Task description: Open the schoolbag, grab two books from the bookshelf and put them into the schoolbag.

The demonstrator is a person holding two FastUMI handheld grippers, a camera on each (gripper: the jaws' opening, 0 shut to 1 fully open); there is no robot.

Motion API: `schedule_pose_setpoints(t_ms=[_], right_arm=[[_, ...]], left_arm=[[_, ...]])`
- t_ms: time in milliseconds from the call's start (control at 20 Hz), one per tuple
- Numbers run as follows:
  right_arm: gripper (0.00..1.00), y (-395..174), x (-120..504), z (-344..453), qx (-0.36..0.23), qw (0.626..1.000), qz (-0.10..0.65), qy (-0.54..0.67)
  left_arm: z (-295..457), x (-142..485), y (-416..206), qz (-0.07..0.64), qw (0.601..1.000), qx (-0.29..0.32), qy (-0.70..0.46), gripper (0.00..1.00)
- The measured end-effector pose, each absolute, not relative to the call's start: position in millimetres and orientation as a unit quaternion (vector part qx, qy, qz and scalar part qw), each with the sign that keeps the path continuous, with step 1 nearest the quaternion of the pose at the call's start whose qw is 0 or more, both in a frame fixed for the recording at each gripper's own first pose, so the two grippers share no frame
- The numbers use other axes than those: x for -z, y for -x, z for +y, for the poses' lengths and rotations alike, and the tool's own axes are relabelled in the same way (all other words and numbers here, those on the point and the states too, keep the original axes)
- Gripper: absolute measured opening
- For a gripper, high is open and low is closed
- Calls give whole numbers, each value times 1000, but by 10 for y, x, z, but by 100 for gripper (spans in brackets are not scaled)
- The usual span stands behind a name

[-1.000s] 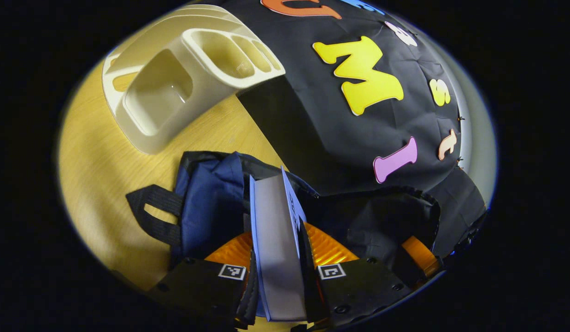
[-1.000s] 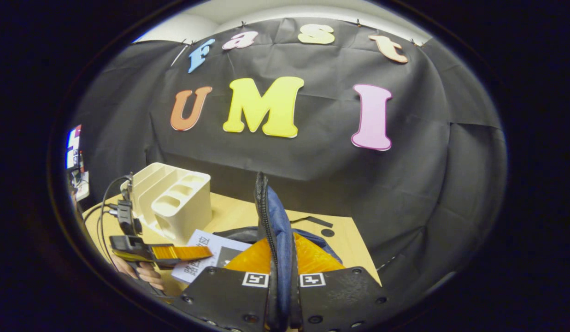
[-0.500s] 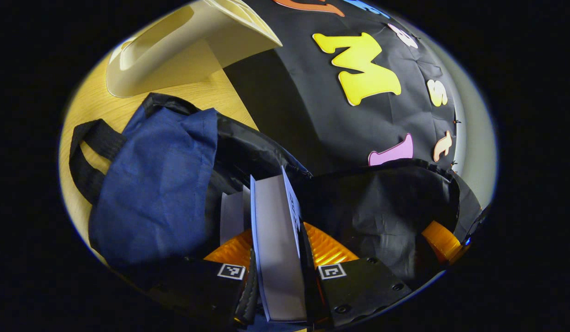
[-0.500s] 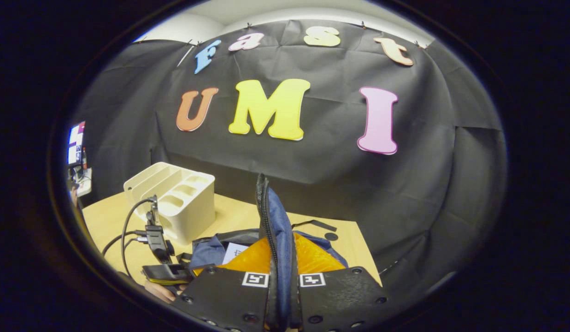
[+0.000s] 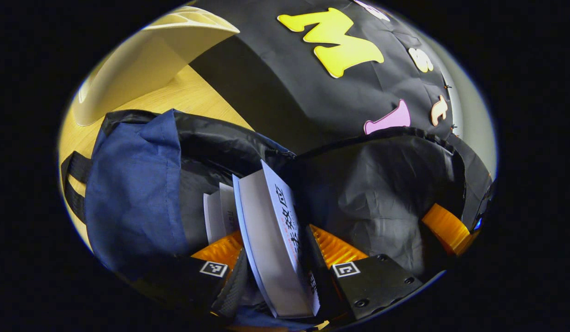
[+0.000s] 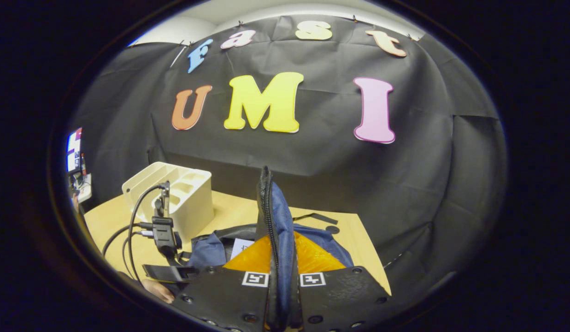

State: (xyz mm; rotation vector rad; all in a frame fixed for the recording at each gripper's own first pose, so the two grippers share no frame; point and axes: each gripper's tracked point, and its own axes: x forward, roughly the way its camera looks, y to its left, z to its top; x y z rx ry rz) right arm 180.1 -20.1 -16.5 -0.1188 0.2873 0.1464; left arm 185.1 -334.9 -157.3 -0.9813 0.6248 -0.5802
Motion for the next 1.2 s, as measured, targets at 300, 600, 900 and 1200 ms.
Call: schedule_pose_setpoints(t_ms=[300,600,900,1200], right_arm=[[11,-1717,389,-217,-64,982,165,63],[11,-1642,511,-195,-49,980,176,74],[24,-1511,578,-226,-18,979,177,95],[38,-1268,631,-211,0,978,182,104]], left_arm=[[-3061,1604,-1817,287,814,257,434,89],[-2749,1813,-1573,302,842,242,375,99],[-2174,1737,-1457,254,893,208,307,99],[-1639,1607,-1294,207,931,173,244,99]])
